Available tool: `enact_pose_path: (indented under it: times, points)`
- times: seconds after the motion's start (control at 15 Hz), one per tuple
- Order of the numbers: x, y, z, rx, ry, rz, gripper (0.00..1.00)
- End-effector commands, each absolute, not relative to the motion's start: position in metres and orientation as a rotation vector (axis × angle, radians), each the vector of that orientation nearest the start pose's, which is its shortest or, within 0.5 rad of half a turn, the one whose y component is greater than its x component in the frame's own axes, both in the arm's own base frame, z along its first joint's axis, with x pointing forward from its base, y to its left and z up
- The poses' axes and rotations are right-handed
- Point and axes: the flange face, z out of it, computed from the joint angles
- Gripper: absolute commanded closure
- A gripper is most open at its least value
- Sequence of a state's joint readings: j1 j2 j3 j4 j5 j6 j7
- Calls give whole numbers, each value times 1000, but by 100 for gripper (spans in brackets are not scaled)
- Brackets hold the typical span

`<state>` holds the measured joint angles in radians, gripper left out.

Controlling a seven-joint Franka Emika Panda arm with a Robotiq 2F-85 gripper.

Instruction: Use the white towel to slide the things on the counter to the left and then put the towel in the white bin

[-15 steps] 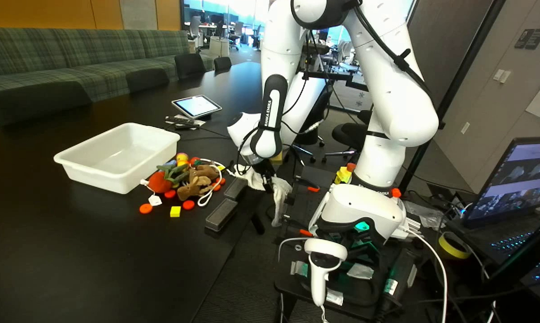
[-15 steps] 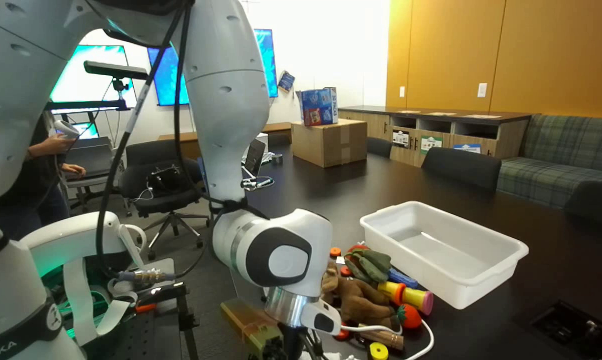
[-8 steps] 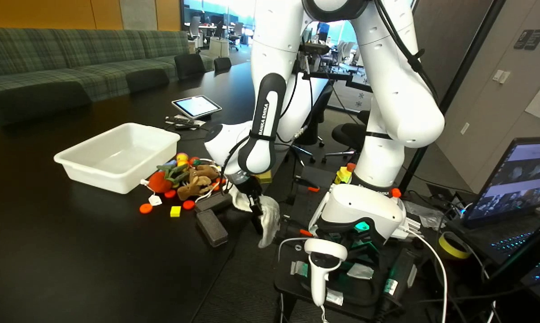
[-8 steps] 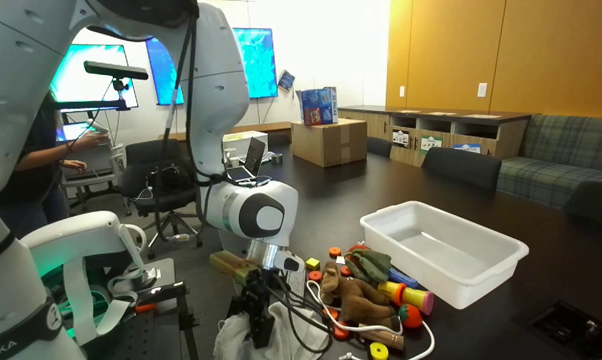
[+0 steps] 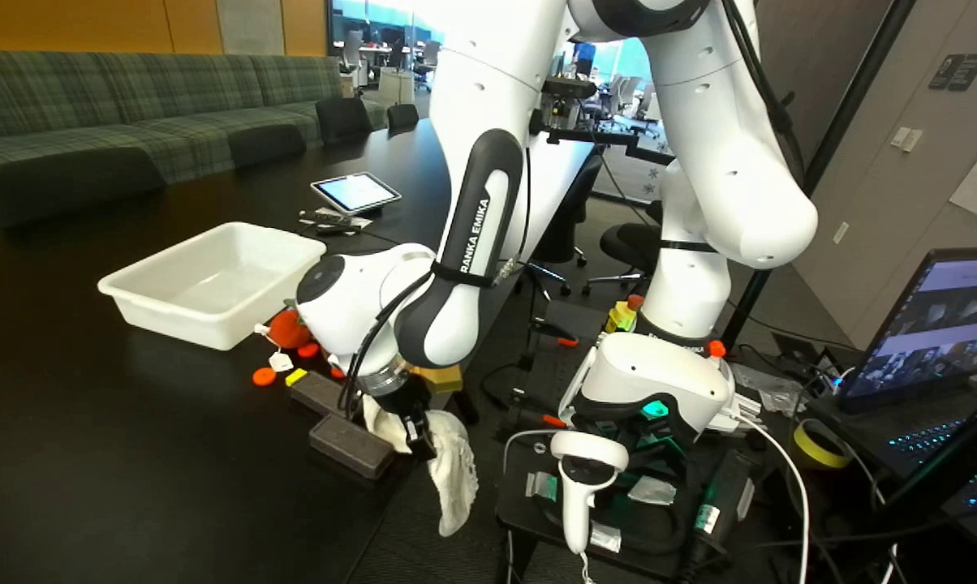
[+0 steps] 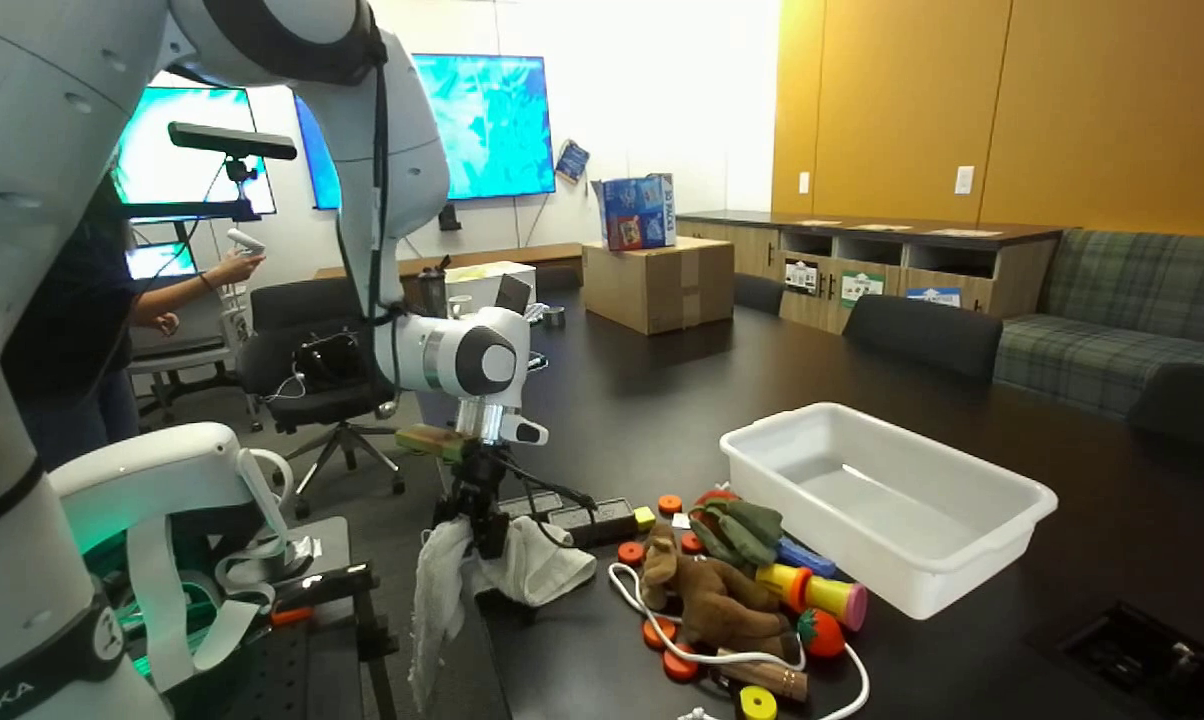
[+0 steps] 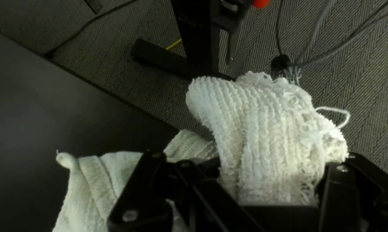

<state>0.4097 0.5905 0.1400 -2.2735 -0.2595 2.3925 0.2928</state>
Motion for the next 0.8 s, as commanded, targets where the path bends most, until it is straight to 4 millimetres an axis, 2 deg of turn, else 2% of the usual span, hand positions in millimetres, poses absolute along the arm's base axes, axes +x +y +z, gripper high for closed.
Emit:
enact_pose_path:
  times: [0.0, 0.2, 0.4, 0.53, 0.67, 0.73]
  points:
    - [398, 317, 87, -3216, -804, 615, 94]
    - [399, 366, 99, -3203, -859, 550, 94]
    - [401, 386, 124, -3173, -920, 484, 94]
    - [406, 379, 144, -3145, -947, 452, 94]
    - [413, 357, 163, -3139, -962, 433, 94]
    - [417, 339, 175, -3148, -963, 434, 94]
